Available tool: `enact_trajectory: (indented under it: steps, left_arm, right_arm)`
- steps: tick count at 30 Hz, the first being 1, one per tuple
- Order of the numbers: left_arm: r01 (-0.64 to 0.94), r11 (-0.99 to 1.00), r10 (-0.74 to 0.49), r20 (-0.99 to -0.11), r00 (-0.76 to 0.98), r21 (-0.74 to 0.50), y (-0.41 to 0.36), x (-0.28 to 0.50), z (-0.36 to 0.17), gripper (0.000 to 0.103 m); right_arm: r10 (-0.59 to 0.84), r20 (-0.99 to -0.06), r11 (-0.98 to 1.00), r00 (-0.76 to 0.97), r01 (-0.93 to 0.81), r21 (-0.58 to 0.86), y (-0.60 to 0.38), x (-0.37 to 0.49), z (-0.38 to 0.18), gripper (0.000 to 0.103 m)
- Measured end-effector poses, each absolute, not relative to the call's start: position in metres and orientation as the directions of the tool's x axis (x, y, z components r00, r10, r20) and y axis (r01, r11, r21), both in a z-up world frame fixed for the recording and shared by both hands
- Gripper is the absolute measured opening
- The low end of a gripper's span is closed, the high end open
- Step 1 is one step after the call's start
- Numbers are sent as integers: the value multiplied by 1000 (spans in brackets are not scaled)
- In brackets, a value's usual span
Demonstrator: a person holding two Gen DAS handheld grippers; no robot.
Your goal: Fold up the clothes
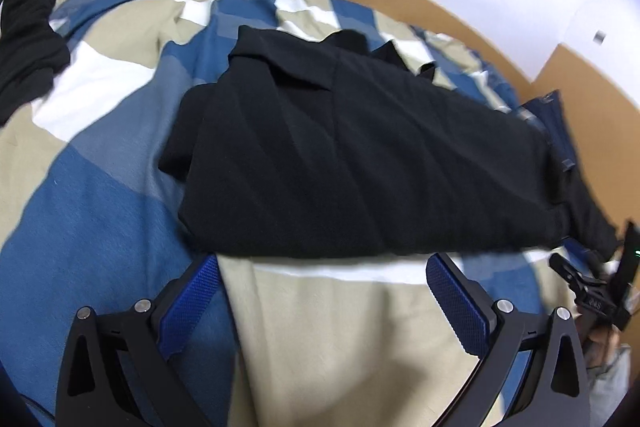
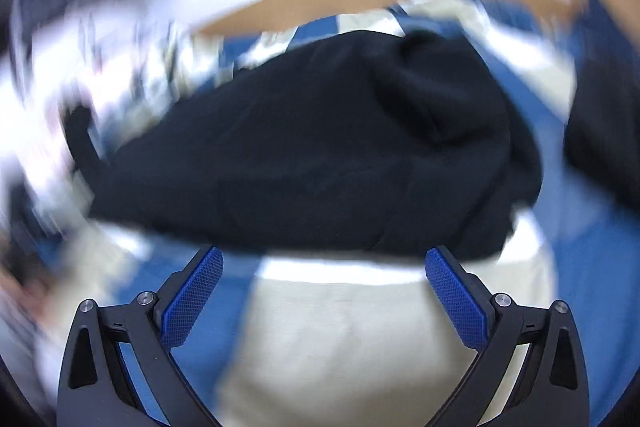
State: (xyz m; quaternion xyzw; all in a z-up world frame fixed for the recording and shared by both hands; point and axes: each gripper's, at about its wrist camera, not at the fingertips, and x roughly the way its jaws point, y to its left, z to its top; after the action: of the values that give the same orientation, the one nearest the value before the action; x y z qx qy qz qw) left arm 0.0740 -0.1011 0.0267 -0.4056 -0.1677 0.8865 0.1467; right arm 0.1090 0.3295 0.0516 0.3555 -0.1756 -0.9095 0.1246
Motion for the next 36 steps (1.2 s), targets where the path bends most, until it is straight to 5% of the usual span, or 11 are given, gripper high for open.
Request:
enact_trajectory:
  steps: [3,10,20,23,25,26,33,36]
  left_arm:
    - [-118,-849,475,-646,-597,-515,-104,70,25,103]
    - [118,-618,567,-545,-617,-777,-124,42,7,103]
    - [230,-551,528,-549,-648,-802,-115,38,8,103]
    - [242,-534,503,-535,-679,-810,-115,29,7,102]
    - [236,-526,484,-515,-707,-817,-111,23,11,90]
    - [252,-525,462,-521,-718,-813,-109,21,11,85]
    - [202,-602,397,-509,-764,-773,-95,21,5,78]
    - [193,-572,411,-483,-773,-797,-97,16,7,75]
  right_arm:
    - [-491,-522,-725,-697,-5,689,367,104,36,103]
    - [-465,-545,-689,-698,-101,718,358,73,22,103]
    - [-420,-418,-602,-805,-97,793,376,60,20,102]
    - [-414,-438,-600,-798,-122,790,379,61,18,91]
    - [-420,-463,-582,-781,-160,797,381,61,14,69]
    - [-429,-473,-563,-770,-181,806,383,61,11,68]
    - [-476,-453,-540,-753,-156,827,384,42,6,68]
    - [-480,-360,-485,-800,-100,869,393,34,7,68]
